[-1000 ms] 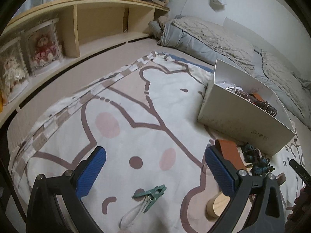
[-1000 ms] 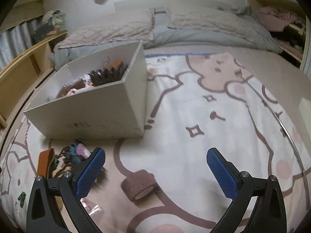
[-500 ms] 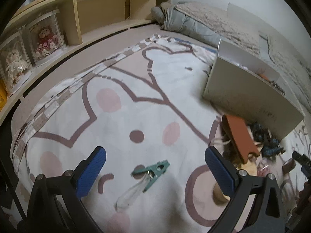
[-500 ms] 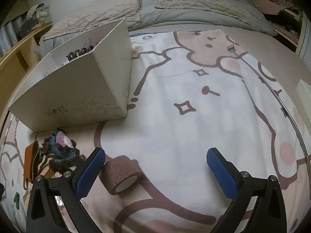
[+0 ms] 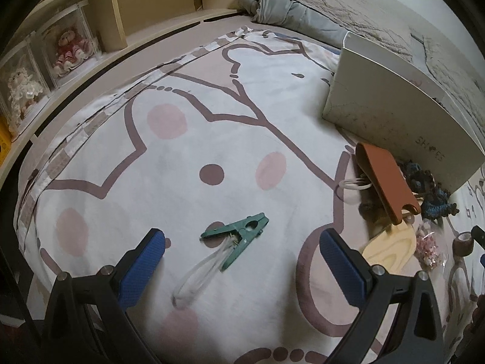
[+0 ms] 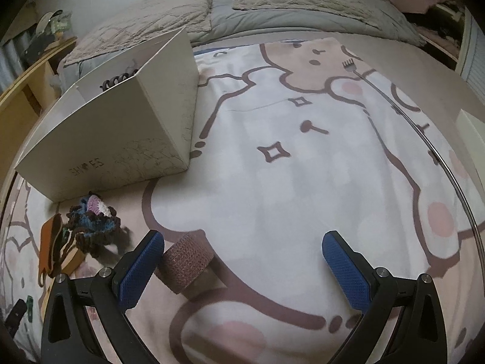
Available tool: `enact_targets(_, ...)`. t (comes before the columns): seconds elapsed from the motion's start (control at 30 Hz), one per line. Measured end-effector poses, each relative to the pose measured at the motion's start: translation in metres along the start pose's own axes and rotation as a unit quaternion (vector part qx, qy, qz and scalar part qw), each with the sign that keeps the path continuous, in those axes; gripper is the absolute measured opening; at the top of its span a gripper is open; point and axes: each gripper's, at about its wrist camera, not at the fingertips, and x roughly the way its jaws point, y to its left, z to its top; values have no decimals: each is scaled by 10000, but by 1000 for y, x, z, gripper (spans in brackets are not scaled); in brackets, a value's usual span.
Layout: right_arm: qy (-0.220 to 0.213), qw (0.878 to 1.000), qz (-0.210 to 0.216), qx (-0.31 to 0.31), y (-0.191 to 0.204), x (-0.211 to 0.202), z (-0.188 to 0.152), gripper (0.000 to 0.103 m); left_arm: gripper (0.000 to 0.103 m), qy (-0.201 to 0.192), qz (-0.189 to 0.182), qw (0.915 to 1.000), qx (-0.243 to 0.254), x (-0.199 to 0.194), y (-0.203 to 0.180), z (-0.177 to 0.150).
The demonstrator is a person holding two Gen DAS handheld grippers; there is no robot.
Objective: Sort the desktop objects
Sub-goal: 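Lower the left gripper toward the green clothespin while the right gripper nears the brown bandage roll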
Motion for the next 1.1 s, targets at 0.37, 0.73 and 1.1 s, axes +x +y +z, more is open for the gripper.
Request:
enact_targets(0.37,87,9996,-31,276,-22,-8,-15,103,102,154,-178,9997,77,6,-6,-4)
enact_targets(0.73,-19,9993,287,-256,4,-14,-21,103,102,321,-271,9990,182,15,-14,-10)
enact_targets(1.1,382,9949,111,-926,31,5,-32,103,102,403,-328,9986,106,22,-18,-9)
